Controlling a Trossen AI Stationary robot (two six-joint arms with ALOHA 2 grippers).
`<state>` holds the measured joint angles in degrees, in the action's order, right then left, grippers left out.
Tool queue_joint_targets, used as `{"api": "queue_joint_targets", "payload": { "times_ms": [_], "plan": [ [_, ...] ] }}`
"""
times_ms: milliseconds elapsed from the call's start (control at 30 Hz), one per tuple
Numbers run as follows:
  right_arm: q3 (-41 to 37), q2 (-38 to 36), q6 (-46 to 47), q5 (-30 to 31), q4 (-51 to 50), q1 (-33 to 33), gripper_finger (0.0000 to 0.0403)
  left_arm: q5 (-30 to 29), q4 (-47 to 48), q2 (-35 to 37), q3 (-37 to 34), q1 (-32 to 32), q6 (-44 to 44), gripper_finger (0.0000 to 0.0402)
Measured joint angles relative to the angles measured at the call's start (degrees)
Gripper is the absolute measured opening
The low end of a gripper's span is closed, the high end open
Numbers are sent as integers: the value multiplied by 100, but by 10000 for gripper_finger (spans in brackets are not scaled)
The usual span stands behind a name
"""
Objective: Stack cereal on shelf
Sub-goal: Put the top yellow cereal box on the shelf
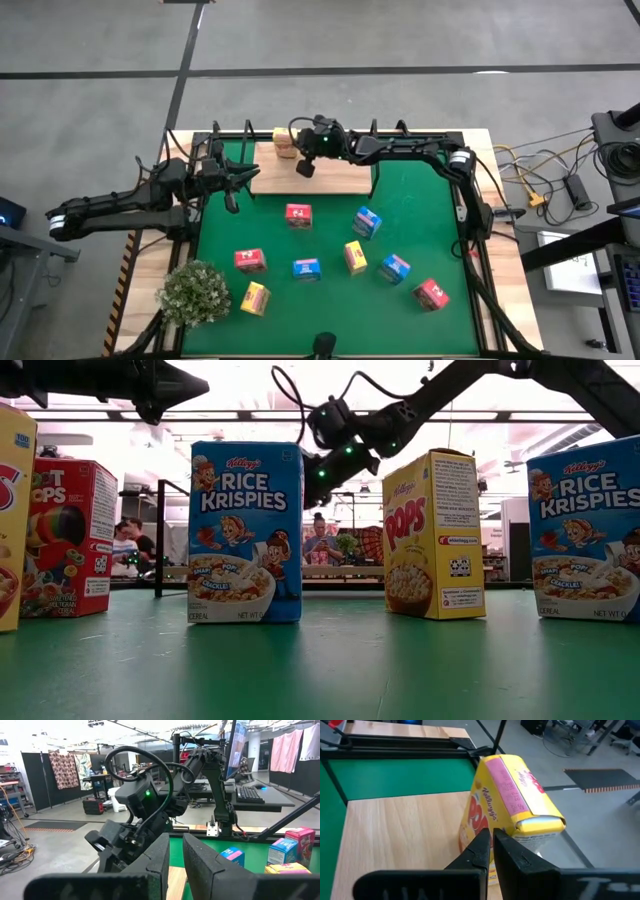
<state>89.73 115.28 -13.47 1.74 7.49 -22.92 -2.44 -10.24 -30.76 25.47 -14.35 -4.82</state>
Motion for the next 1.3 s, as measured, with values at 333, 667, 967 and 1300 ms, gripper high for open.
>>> {"api": "queue_joint_targets", "payload": {
  "times_ms": [333, 667, 967, 1300],
  "plan": [
    [7, -94, 182, -14, -549, 59, 12, 0, 17, -2, 0, 2, 0, 36],
    [9, -576, 254, 269, -1756, 58, 12, 0, 13, -2, 0, 2, -2, 36],
    [9, -566, 451, 584, -1388, -196, 12, 2, 107, 124, 0, 2, -9, 36],
    [8, -518, 573, 574, -1067, -287, 12, 2, 131, 199, 0, 2, -44, 36]
  ]
}}
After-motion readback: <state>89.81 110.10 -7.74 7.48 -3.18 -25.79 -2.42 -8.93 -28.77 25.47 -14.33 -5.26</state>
